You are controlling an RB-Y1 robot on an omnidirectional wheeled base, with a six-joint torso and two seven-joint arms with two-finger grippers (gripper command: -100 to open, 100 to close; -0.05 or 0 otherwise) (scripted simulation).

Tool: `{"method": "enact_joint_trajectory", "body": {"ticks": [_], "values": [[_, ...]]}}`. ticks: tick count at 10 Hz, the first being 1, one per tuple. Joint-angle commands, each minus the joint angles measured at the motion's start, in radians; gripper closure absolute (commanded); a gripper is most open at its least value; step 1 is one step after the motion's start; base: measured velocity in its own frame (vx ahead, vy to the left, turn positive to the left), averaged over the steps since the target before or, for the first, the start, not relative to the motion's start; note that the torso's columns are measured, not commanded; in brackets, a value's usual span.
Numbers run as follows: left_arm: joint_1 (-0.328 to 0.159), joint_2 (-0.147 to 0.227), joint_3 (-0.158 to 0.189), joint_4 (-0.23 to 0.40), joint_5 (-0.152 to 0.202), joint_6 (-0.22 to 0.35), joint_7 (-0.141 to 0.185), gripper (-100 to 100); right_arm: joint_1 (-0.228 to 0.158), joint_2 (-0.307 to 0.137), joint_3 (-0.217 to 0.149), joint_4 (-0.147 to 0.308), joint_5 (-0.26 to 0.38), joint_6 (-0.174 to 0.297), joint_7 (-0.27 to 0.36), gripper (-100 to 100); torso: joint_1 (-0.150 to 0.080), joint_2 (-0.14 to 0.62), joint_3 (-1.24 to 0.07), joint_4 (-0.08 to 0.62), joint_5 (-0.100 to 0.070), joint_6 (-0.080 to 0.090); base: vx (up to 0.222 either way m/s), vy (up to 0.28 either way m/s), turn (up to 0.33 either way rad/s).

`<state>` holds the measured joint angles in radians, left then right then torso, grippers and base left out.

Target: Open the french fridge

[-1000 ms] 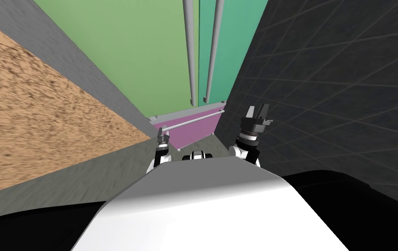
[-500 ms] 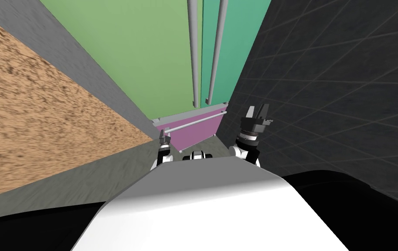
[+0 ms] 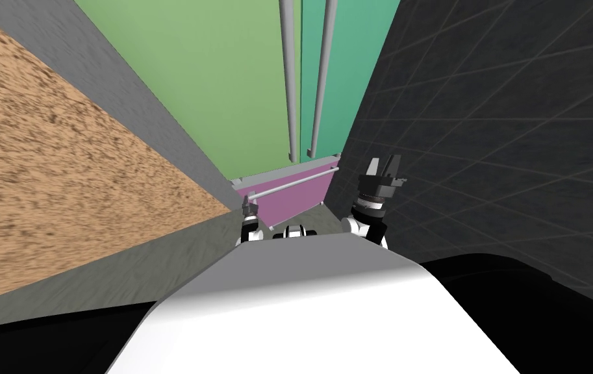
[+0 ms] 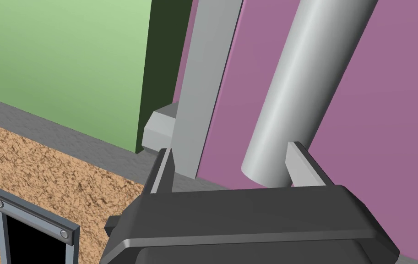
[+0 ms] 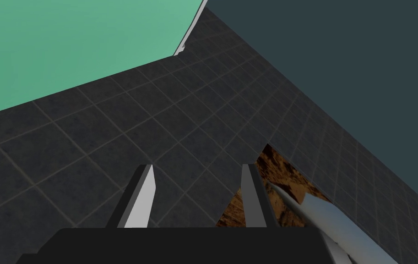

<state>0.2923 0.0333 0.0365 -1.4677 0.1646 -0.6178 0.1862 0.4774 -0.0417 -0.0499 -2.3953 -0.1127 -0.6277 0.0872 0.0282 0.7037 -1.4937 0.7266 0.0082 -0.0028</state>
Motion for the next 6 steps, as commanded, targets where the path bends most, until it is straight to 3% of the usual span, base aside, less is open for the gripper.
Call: {"method": "enact_joint_trajectory", "body": {"ticks": [1, 6], "values": [[0.001, -0.023, 0.000, 0.003, 0.001, -0.001, 0.001, -100, 0.000, 0.000, 0.000, 0.000, 0.000, 0.000, 0.000, 0, 0.000, -0.001, 0.000, 0.000, 0.000, 0.000, -0.026, -0.008, 0.002], [-0.028, -0.018, 0.008, -0.066, -0.006, 0.083, -0.019, -100, 0.000, 0.000, 0.000, 0.000, 0.000, 0.000, 0.000, 0, -0.017, 0.002, 0.001, 0.004, -0.004, 0.011, -0.008, -0.031, 0.029]]}}
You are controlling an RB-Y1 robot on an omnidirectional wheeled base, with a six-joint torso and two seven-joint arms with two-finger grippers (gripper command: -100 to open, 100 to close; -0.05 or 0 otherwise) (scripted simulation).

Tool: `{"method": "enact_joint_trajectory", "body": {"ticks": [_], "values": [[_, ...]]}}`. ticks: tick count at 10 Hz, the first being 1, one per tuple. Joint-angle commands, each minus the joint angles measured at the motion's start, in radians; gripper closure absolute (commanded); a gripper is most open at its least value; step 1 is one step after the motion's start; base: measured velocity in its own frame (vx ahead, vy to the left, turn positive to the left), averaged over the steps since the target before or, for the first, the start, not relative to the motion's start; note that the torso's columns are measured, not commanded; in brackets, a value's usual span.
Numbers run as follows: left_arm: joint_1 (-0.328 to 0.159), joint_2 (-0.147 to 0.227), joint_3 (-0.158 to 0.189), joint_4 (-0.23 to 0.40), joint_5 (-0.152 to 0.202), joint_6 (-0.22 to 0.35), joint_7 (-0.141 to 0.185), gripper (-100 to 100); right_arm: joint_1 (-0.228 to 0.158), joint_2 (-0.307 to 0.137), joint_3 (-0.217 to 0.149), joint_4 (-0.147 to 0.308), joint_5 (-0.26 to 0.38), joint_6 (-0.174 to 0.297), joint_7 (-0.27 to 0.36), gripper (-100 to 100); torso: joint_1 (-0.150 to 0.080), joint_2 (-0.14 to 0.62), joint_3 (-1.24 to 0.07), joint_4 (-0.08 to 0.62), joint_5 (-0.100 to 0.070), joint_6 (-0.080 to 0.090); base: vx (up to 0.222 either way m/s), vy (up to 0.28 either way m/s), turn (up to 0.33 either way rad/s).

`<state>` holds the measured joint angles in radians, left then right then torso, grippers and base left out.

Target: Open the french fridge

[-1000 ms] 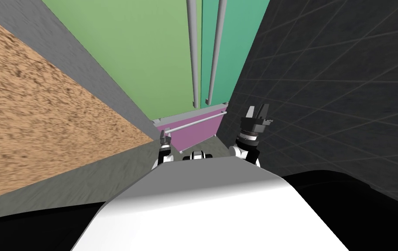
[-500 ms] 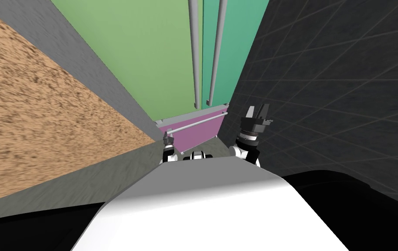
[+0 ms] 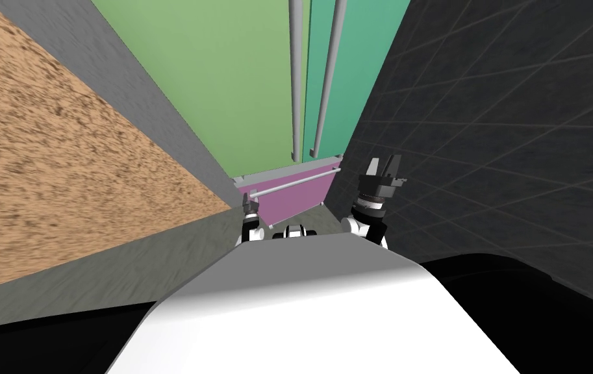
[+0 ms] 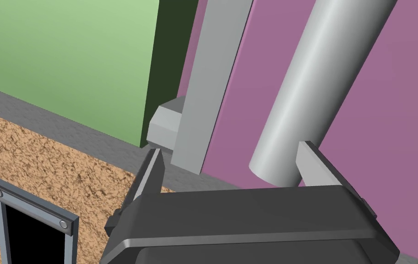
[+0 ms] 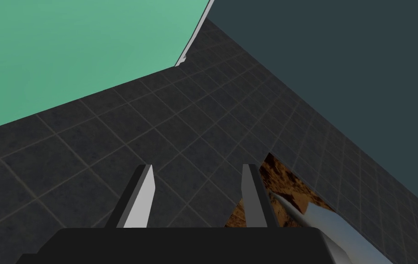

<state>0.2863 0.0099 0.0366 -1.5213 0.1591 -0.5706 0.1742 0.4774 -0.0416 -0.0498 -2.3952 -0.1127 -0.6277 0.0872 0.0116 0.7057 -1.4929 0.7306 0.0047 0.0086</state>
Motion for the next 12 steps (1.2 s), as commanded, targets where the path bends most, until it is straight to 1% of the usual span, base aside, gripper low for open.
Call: {"method": "enact_joint_trajectory", "body": {"ticks": [1, 2, 4, 5, 6, 7, 9, 11, 12], "values": [[-0.001, 0.000, 0.001, -0.010, -0.001, 0.019, -0.004, -100, 0.000, 0.000, 0.000, 0.000, 0.000, 0.000, 0.000, 0, -0.001, -0.001, -0.001, 0.002, -0.001, 0.001, -0.030, -0.014, 0.037], [-0.010, 0.001, 0.003, 0.014, 0.002, 0.000, 0.001, 100, 0.000, 0.000, 0.000, 0.000, 0.000, 0.000, 0.000, 0, -0.002, 0.003, 0.001, 0.000, -0.001, -0.001, -0.002, 0.007, -0.080], [-0.001, -0.002, -0.001, 0.033, 0.003, -0.027, 0.008, 100, 0.000, 0.000, 0.000, 0.000, 0.000, 0.000, 0.000, 0, -0.003, 0.019, 0.009, 0.013, -0.009, -0.008, 0.006, 0.026, -0.043], [0.005, -0.004, -0.004, 0.046, 0.005, -0.044, 0.012, 100, 0.000, 0.000, 0.000, 0.000, 0.000, 0.000, 0.000, 0, -0.001, 0.020, 0.011, 0.013, -0.008, -0.008, 0.003, 0.018, -0.014], [0.010, -0.010, -0.014, 0.054, 0.001, -0.032, 0.007, 100, 0.000, 0.000, 0.000, 0.000, 0.000, 0.000, 0.000, 0, -0.001, 0.020, 0.010, 0.011, -0.007, -0.009, -0.012, -0.001, -0.007], [0.011, 0.022, -0.016, 0.056, 0.000, -0.037, 0.008, -100, 0.000, 0.000, 0.000, 0.000, 0.000, 0.000, 0.000, 0, -0.003, 0.022, 0.011, 0.008, -0.005, -0.009, -0.020, -0.019, -0.015], [0.011, 0.066, -0.015, 0.058, 0.000, -0.037, 0.008, -100, 0.000, 0.000, 0.000, 0.000, 0.000, 0.000, 0.000, 0, -0.006, 0.028, 0.014, 0.008, -0.005, -0.011, 0.010, 0.001, 0.012], [0.011, 0.102, -0.013, 0.060, 0.001, -0.037, 0.007, -100, 0.000, 0.000, 0.000, 0.000, 0.000, 0.000, 0.000, 0, -0.011, 0.033, 0.017, 0.008, -0.005, -0.009, 0.017, 0.013, 0.007], [0.011, 0.128, -0.012, 0.062, 0.001, -0.038, 0.007, -100, 0.000, 0.000, 0.000, 0.000, 0.000, 0.000, 0.000, 0, -0.012, 0.033, 0.018, 0.008, -0.005, -0.009, 0.013, 0.004, 0.009]]}}
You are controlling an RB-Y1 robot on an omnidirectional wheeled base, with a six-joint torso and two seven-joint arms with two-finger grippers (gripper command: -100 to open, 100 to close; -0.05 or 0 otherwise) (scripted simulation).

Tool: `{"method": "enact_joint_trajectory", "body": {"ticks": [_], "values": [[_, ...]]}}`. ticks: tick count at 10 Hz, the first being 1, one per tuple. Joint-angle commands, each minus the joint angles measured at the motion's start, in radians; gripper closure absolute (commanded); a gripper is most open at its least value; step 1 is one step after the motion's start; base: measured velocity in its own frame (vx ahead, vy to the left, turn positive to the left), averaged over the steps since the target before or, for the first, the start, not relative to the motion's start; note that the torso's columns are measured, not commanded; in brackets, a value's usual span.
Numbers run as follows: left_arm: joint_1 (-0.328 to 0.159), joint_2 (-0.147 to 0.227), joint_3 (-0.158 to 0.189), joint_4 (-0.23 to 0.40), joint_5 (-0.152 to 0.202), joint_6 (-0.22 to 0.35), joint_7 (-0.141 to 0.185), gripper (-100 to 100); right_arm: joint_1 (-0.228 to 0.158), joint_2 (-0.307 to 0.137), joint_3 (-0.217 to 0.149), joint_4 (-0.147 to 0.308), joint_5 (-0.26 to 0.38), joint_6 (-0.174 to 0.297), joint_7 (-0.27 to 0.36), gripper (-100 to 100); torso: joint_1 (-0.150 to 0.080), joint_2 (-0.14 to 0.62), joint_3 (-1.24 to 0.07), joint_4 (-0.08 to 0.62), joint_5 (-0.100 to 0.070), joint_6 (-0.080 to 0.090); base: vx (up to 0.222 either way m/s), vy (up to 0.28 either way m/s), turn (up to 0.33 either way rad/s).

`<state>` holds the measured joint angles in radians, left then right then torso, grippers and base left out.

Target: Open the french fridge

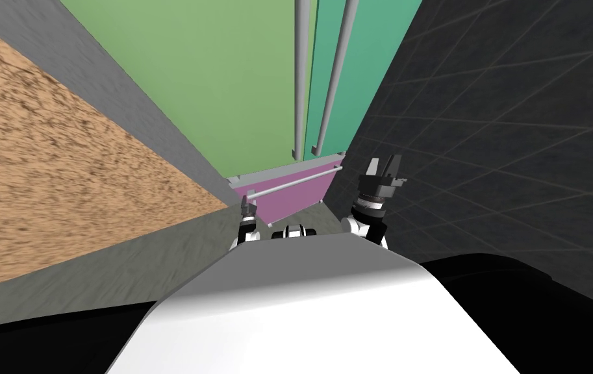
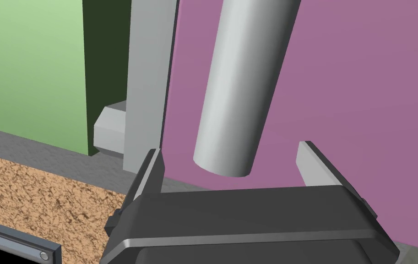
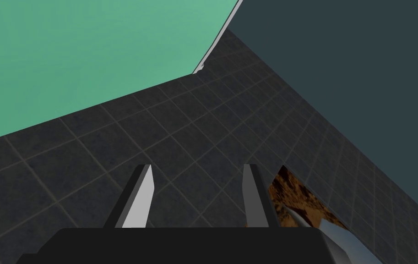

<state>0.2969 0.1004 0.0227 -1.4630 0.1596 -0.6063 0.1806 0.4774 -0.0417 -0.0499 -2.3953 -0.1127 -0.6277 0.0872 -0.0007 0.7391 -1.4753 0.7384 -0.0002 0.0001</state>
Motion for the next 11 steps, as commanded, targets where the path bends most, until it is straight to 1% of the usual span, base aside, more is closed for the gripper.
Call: {"method": "enact_joint_trajectory", "body": {"ticks": [1, 2, 4, 7, 8, 9, 10, 11], "values": [[0.001, 0.053, 0.004, 0.005, 0.001, -0.003, 0.000, -100, 0.000, 0.000, 0.000, 0.000, 0.000, 0.000, 0.000, 0, 0.000, 0.000, 0.000, 0.000, 0.000, 0.000, 0.015, 0.002, 0.018], [0.008, 0.012, 0.027, 0.000, 0.012, -0.023, -0.003, -100, 0.000, 0.000, 0.000, 0.000, 0.000, 0.000, 0.000, 0, 0.000, -0.001, 0.000, 0.000, 0.000, 0.000, 0.110, 0.025, 0.121], [0.009, -0.027, 0.029, -0.002, 0.013, -0.025, -0.003, -100, 0.000, 0.000, 0.000, 0.000, 0.000, 0.000, 0.000, 0, 0.001, -0.006, -0.004, -0.002, 0.001, 0.000, 0.100, 0.015, 0.045], [0.010, -0.098, 0.031, -0.004, 0.013, -0.027, -0.003, -100, 0.000, 0.000, 0.000, 0.000, 0.000, 0.000, 0.000, 0, 0.000, 0.003, 0.002, 0.001, 0.000, 0.000, 0.006, -0.007, 0.001], [0.010, -0.112, 0.031, -0.005, 0.014, -0.028, -0.003, -100, 0.000, 0.000, 0.000, 0.000, 0.000, 0.000, 0.000, 0, 0.001, 0.002, 0.001, 0.001, 0.000, 0.000, -0.009, -0.001, 0.002], [0.010, -0.102, 0.030, -0.004, 0.013, -0.027, -0.004, -100, 0.000, 0.000, 0.000, 0.000, 0.000, 0.000, 0.000, 0, 0.001, 0.000, 0.000, 0.000, 0.000, 0.000, -0.005, -0.001, -0.001], [0.006, -0.102, 0.035, -0.034, 0.016, 0.006, -0.007, -100, 0.000, 0.000, 0.000, 0.000, 0.000, 0.000, 0.000, 0, 0.001, -0.002, -0.001, -0.001, 0.000, 0.000, 0.041, 0.011, 0.005], [0.005, -0.102, 0.037, -0.044, 0.017, 0.017, -0.008, -100, 0.000, 0.000, 0.000, 0.000, 0.000, 0.000, 0.000, 0, 0.002, -0.004, -0.003, -0.001, 0.000, 0.000, 0.064, 0.012, 0.003]]}}
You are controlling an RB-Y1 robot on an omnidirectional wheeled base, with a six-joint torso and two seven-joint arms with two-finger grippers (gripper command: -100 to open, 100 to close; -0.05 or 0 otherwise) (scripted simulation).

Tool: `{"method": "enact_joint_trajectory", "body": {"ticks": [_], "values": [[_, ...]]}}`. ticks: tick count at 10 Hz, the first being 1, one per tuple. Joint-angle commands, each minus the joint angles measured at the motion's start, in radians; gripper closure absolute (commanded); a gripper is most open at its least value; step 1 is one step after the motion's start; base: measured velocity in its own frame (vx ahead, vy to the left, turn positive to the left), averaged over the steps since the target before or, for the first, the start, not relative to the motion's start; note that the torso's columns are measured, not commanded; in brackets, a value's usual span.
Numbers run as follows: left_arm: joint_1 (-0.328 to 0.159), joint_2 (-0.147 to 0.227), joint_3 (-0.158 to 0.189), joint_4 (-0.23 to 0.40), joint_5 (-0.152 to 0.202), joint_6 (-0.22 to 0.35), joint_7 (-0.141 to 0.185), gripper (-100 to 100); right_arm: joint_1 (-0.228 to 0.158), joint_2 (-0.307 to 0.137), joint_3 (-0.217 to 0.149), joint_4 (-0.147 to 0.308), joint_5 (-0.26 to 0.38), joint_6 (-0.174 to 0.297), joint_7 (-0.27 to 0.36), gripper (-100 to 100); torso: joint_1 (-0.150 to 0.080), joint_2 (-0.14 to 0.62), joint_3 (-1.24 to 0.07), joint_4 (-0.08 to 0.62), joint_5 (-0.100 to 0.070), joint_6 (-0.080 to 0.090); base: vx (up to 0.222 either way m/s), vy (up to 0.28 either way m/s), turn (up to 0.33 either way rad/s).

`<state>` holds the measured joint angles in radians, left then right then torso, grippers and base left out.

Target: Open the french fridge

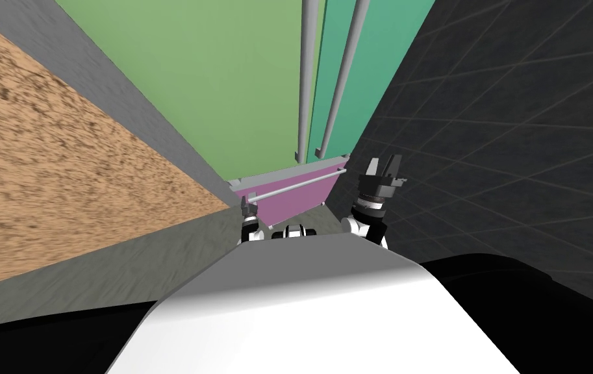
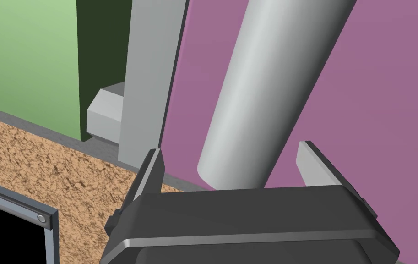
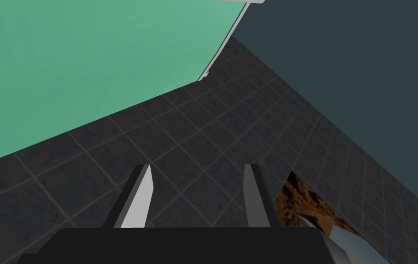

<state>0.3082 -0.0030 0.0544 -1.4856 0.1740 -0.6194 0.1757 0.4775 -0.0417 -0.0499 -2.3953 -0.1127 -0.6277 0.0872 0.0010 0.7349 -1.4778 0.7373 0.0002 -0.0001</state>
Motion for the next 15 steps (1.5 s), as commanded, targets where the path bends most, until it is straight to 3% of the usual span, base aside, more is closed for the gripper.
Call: {"method": "enact_joint_trajectory", "body": {"ticks": [1, 2, 7, 15], "values": [[-0.006, 0.000, 0.003, -0.011, 0.001, 0.017, -0.002, -100, 0.000, 0.000, 0.000, 0.000, 0.000, 0.000, 0.000, 0, -0.001, 0.000, 0.000, 0.000, 0.000, 0.000, 0.028, 0.004, 0.000], [-0.002, 0.000, 0.000, 0.013, -0.001, -0.008, 0.001, 100, 0.000, 0.000, 0.000, 0.000, 0.000, 0.000, 0.000, 0, -0.001, 0.003, 0.002, 0.000, 0.000, 0.000, -0.031, -0.009, -0.003], [0.011, 0.002, -0.006, -0.043, 0.000, 0.032, 0.000, 100, 0.000, 0.000, 0.000, 0.000, 0.000, 0.000, 0.000, 0, -0.002, 0.007, 0.004, 0.003, -0.001, -0.001, -0.137, -0.051, 0.015], [0.056, 0.001, -0.024, -0.070, -0.004, 0.035, 0.004, 100, 0.000, 0.000, 0.000, 0.000, 0.000, 0.000, 0.000, 0, -0.002, 0.000, 0.000, 0.003, -0.002, 0.001, -0.136, -0.053, 0.009]]}}
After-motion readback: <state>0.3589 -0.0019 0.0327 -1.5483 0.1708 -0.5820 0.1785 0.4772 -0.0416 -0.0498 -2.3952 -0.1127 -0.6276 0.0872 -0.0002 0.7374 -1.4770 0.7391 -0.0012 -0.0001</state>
